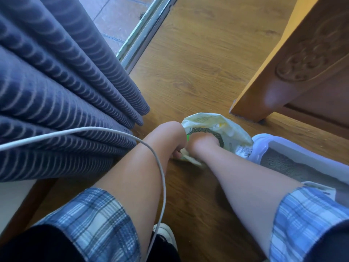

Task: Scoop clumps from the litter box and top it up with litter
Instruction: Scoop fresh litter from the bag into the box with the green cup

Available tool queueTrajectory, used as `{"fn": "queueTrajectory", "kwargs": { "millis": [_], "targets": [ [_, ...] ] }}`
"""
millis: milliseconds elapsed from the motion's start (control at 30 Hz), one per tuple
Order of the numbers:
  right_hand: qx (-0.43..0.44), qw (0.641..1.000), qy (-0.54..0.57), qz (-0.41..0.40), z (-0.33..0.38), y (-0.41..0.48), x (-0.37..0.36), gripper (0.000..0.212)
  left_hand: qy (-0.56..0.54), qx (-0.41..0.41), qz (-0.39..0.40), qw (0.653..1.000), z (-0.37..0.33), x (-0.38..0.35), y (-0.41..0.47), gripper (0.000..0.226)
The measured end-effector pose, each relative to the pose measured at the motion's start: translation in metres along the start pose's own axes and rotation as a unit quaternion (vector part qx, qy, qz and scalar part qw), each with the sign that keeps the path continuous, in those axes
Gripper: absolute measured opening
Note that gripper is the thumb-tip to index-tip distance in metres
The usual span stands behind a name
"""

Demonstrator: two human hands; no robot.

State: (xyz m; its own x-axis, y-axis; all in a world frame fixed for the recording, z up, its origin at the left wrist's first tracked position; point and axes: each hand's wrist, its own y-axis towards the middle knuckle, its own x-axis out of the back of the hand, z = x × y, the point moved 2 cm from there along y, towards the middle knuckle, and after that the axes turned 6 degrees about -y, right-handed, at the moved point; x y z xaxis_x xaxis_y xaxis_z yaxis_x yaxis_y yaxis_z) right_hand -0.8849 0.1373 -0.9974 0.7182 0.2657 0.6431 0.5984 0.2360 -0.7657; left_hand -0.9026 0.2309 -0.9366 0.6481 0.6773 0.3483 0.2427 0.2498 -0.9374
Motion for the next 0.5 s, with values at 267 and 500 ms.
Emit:
{"fn": "queueTrajectory", "kwargs": {
  "millis": [267, 500],
  "targets": [
    [0.029, 0.984, 0.175, 0.014, -0.023, 0.002, -0.004, 0.044, 0.106, -0.004, -0.002, 0.994, 0.009, 0.006, -0.002, 0.026],
    [0.046, 0.965, 0.255, -0.045, -0.06, -0.036, 0.008, 0.039, 0.056, -0.071, -0.063, 0.994, 0.015, 0.012, -0.002, 0.025]
  ]
}}
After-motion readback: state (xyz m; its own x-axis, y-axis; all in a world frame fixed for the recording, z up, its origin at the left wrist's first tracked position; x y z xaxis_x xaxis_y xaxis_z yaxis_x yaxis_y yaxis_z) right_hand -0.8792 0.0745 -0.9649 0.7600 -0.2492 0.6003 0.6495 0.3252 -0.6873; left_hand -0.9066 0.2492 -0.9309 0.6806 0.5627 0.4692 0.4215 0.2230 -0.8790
